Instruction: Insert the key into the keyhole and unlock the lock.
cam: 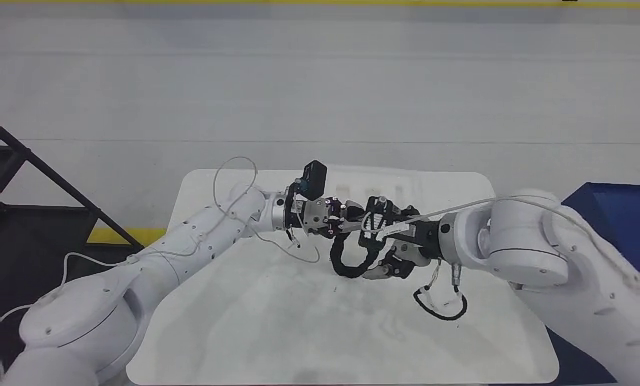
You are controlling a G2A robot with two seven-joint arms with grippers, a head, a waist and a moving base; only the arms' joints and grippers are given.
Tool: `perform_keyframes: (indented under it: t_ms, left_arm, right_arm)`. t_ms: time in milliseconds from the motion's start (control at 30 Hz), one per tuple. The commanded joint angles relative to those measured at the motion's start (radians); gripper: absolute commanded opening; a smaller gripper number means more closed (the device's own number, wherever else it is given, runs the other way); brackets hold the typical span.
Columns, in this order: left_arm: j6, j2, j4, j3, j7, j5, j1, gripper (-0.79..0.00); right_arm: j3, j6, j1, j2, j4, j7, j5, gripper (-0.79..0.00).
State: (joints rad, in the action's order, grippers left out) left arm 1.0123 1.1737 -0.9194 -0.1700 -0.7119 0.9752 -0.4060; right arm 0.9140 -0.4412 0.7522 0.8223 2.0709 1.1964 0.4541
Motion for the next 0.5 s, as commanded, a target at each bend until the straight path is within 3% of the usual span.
perform_keyframes:
  t_ms: [0, 200, 467]
  left_arm:
    - [0.0, 0.001, 0.003, 0.0, -0.005, 0.011, 0.001, -0.785]
    - [0.0, -0.004, 0.003, 0.0, -0.042, 0.07, 0.001, -0.785]
    - [0.0, -0.016, -0.014, 0.0, -0.064, 0.156, -0.005, -0.785]
  right_arm:
    - [0.0, 0.006, -0.006, 0.001, -0.003, 0.008, 0.0, 0.0]
    - [0.016, -0.031, -0.015, -0.004, -0.011, 0.031, 0.017, 0.0]
    - [0.048, -0.197, 0.001, -0.019, -0.027, -0.014, 0.085, 0.0]
